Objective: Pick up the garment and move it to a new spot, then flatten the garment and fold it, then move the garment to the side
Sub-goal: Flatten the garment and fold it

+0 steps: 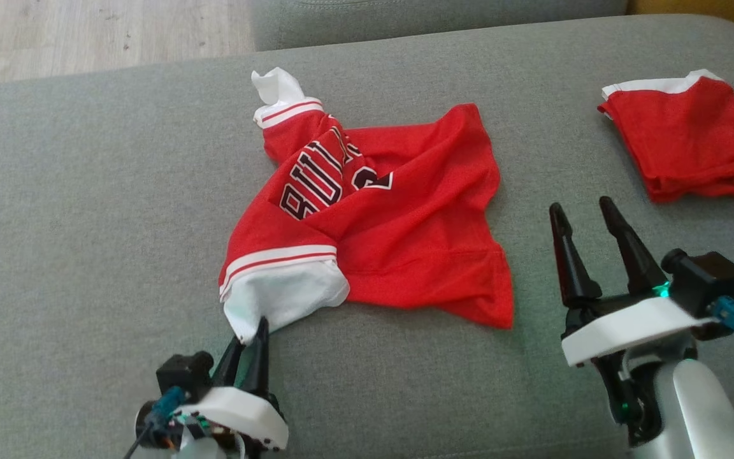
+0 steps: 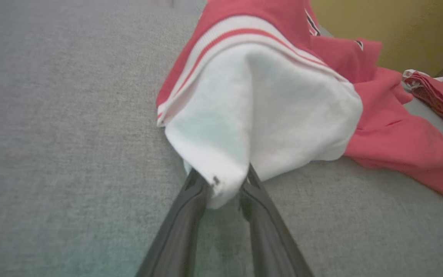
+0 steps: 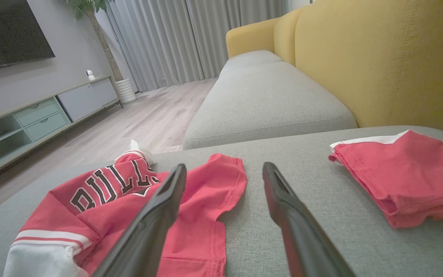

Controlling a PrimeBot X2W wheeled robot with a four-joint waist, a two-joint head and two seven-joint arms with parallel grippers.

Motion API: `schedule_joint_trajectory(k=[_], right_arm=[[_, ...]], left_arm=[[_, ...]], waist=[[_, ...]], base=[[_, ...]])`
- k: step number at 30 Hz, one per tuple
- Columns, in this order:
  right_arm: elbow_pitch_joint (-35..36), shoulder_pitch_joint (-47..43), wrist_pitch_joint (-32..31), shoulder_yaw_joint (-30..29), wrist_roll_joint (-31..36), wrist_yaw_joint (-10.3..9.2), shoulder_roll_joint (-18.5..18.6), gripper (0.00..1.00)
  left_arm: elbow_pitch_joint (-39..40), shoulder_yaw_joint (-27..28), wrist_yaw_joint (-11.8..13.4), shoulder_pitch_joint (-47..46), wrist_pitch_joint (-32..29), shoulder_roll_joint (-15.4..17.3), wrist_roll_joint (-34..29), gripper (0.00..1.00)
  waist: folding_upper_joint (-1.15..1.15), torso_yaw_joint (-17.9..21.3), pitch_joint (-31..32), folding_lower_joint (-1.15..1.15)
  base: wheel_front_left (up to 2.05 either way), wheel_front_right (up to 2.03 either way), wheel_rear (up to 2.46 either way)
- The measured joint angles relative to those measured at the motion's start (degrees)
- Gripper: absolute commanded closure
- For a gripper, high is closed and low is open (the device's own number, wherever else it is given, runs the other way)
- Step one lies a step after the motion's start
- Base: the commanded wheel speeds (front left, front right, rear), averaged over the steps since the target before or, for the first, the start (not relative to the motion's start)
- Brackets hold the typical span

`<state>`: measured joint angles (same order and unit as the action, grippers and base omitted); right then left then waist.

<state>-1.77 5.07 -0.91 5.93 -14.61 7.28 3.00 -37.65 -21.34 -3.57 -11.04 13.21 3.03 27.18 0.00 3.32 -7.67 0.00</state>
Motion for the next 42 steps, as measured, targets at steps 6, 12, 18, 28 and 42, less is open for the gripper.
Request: schedule_joint_trajectory(k=[6,12,18,28,42], right_arm=[[0.00,0.01,0.48,-1.30,0.00,0.00,-0.03,0.00],[0.02,-0.13,0.47,-6.01,0.77,0.00,-0.11,0.00],[0.34,-3.42,0.38,-11.20,2.12,0.00,-0.30,0.00],[-0.05,-4.53,0.31,-13.69,3.53,0.00,-0.44,0.00],[-2.75,-4.47,0.41,-11.93,3.52,0.00,-0.44,0.00]], left_arm=[[1.41,0.46,-0.03,-1.04,0.83,-0.05,-0.25,1.00],[10.20,1.23,0.10,0.07,1.07,1.81,-2.75,1.00],[24.15,2.92,2.15,7.29,-1.14,7.56,-3.57,1.00],[34.29,6.98,6.68,16.85,-9.23,11.04,-0.08,1.00],[24.44,5.71,5.99,11.21,-6.03,8.37,0.54,0.00]], waist=[[0.00,-0.55,0.33,0.00],[0.00,-2.14,1.24,0.01],[0.00,-3.99,2.38,0.01],[0.00,-4.79,2.85,0.01],[0.00,-4.91,3.09,0.00]], base=[[0.00,0.00,0.00],[0.00,0.00,0.00],[0.00,0.00,0.00],[0.00,0.00,0.00],[0.00,0.00,0.00]])
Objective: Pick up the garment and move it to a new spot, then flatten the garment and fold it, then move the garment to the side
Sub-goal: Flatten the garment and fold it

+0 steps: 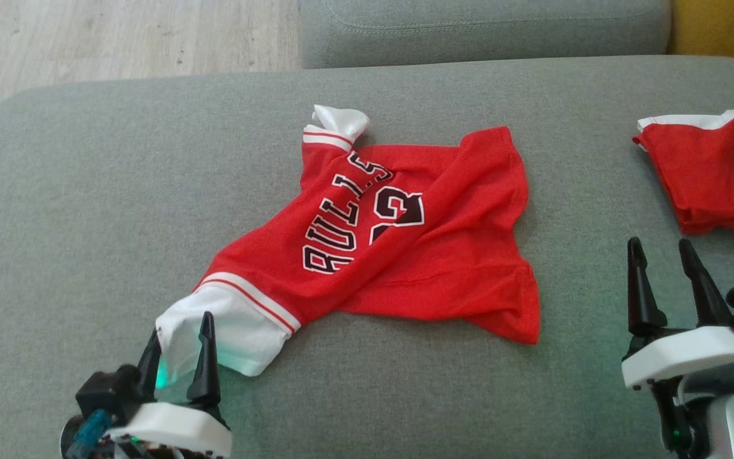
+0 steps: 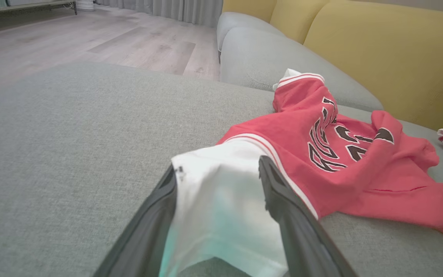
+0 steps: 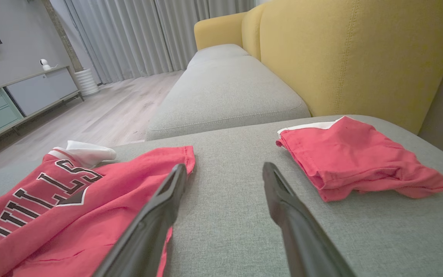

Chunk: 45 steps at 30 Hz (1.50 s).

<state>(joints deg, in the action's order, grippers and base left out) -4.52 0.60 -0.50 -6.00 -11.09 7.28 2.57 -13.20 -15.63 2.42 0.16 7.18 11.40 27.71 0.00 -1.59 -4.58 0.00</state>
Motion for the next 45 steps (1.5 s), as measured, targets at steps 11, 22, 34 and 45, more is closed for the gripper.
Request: schedule_joint_trajectory(k=[11,22,34,45], right_arm=[[-2.12,1.26,-0.38,1.21,1.07,0.00,0.00,0.00],[-13.05,3.82,-7.69,4.61,2.63,0.00,0.04,0.00],[-30.38,13.87,-7.00,8.70,-0.12,0.00,1.18,0.00],[-35.80,16.28,-4.44,12.44,-5.52,0.00,2.00,1.00]], left_arm=[[1.67,-0.36,0.59,-0.25,2.49,0.13,-1.58,0.00],[5.82,-1.87,1.60,-0.04,2.55,0.01,-2.11,0.00],[6.99,-3.36,1.87,0.21,2.56,-0.66,-2.65,0.00],[7.01,-3.45,2.15,0.25,2.56,-0.48,-2.64,0.00]], waist=[[0.00,-2.08,0.32,0.00],[0.00,-4.94,-0.37,0.00],[0.00,-7.10,-1.42,0.00],[0.00,-7.53,-0.90,0.00]], base=[[0.00,0.00,0.00],[0.00,0.00,0.00],[0.00,0.00,0.00],[0.00,0.00,0.00]])
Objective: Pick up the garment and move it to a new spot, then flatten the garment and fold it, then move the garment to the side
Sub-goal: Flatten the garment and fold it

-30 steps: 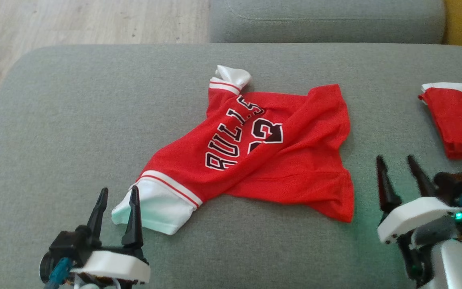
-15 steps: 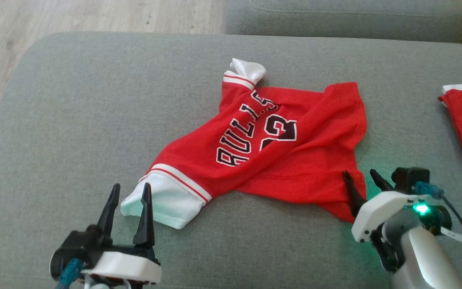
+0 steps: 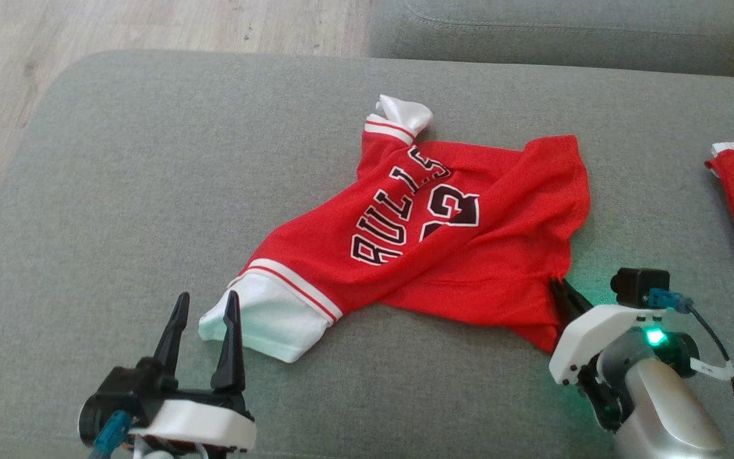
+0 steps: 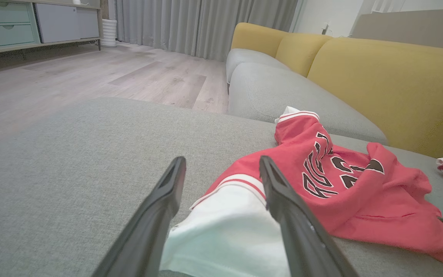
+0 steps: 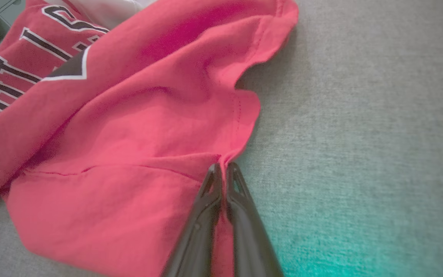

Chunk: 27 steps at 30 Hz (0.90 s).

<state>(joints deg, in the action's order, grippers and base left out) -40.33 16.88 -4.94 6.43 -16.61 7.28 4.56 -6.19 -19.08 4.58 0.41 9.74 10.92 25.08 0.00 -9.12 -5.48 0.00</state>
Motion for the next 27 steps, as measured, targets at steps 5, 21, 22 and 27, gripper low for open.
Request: schedule_joint_trajectory(k=[5,21,22,27], right_arm=[[0.13,0.30,2.96,1.76,-1.70,0.00,0.41,1.00],[26.02,-7.13,3.35,3.98,-4.13,0.00,4.21,1.00],[28.02,-9.29,2.54,4.35,-4.13,0.00,4.21,1.00],[35.89,-21.37,-1.53,6.25,-4.13,0.00,3.58,1.00]], left_arm=[[0.35,-0.03,0.47,0.01,0.00,0.15,0.00,0.00],[0.73,-0.43,1.05,0.57,0.48,0.29,0.36,0.00],[0.79,-0.43,1.05,0.86,0.49,0.32,0.56,0.00],[0.89,-0.40,1.47,1.47,0.51,0.68,0.70,0.00]], waist=[[0.00,0.92,0.11,0.00],[0.00,6.30,1.88,0.00],[0.00,6.56,1.98,0.00],[0.00,7.83,1.94,0.00]], base=[[0.00,0.00,0.00],[0.00,0.00,0.00],[0.00,0.00,0.00],[0.00,0.00,0.00]])
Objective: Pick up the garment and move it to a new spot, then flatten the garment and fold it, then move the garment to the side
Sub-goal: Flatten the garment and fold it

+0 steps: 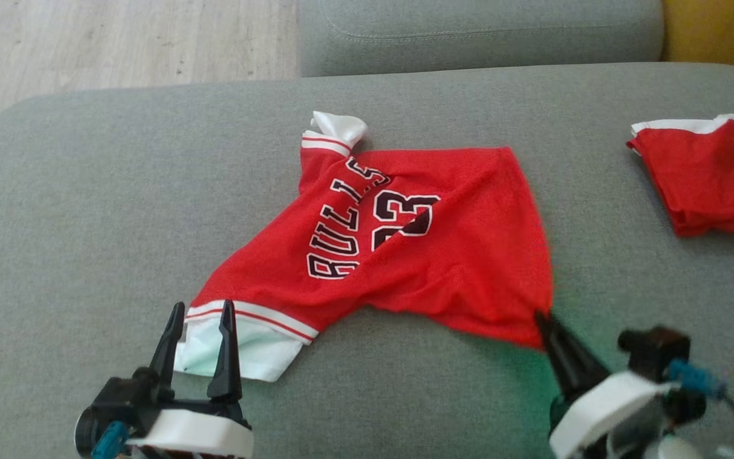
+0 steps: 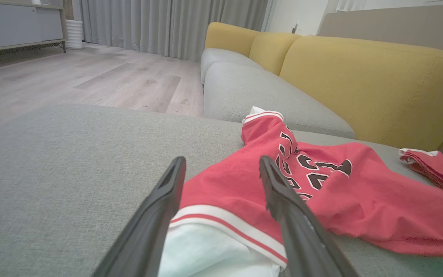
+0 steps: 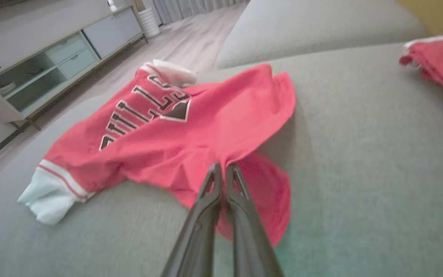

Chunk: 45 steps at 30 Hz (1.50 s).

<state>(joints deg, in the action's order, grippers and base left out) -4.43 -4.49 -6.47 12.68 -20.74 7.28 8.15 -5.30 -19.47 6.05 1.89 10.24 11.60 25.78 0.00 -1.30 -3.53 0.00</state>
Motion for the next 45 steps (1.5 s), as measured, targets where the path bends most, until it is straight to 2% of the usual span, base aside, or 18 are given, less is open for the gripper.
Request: schedule_joint_trajectory(k=[10,17,24,25,26,27,32,38,41,45], right_arm=[[-2.88,-4.07,-1.12,2.02,2.21,0.00,-1.10,1.00],[-6.77,-5.86,-0.94,1.30,3.30,0.00,-1.09,1.00],[-7.04,-5.86,-0.52,-0.35,3.77,0.00,-1.09,1.00],[-7.00,-5.86,-0.47,-0.37,3.74,0.00,-1.09,0.78],[-6.87,-5.87,-0.27,-0.40,3.44,0.00,-1.10,0.49],[-6.54,-5.89,-0.25,-0.37,2.86,0.00,-1.10,0.02],[-2.25,-6.92,-0.73,-0.88,0.19,0.00,-0.53,0.00],[3.72,-6.27,-4.28,-6.86,1.60,0.00,0.16,0.00],[2.36,-3.76,-6.75,-8.58,4.00,0.00,0.27,0.00],[-3.72,1.87,-10.18,-8.45,4.54,0.00,0.49,0.00]], left_arm=[[0.09,-0.15,0.00,-0.16,0.00,0.22,0.05,0.00],[0.09,-0.67,0.02,-0.25,0.00,0.25,0.33,0.00],[0.08,-0.74,0.08,-0.25,0.20,0.31,0.47,0.00],[0.04,-0.78,0.08,-0.25,0.25,0.31,0.47,0.00],[0.02,-0.82,0.07,-0.25,0.44,0.30,0.47,0.00],[0.01,-0.83,0.07,-0.25,0.49,0.30,0.47,0.00],[-0.16,-0.94,0.05,-0.25,0.51,0.31,0.48,0.00],[-0.48,-1.12,0.03,-0.26,0.51,0.33,1.00,0.00],[-0.64,-1.54,0.00,-0.30,0.52,0.32,1.00,0.00],[-0.91,-2.25,-0.02,-0.48,0.57,0.30,1.00,0.00]], waist=[[0.00,0.98,-0.41,0.00],[0.00,0.70,-0.62,0.00],[0.00,1.11,-0.63,0.00],[0.00,1.16,-0.61,0.00],[0.00,1.18,-0.57,0.00],[0.00,1.18,-0.53,0.00],[0.00,0.99,-0.19,0.00],[0.00,0.05,0.29,0.00],[0.00,-0.72,0.24,0.00],[0.00,-2.09,-0.05,0.00]], base=[[0.00,0.00,0.00],[0.00,0.00,0.00],[0.00,0.00,0.00],[0.00,0.00,0.00],[0.00,0.00,0.00],[0.00,0.00,0.00],[0.00,0.00,0.00],[0.00,0.00,0.00],[0.00,0.00,0.00],[0.00,0.00,0.00]])
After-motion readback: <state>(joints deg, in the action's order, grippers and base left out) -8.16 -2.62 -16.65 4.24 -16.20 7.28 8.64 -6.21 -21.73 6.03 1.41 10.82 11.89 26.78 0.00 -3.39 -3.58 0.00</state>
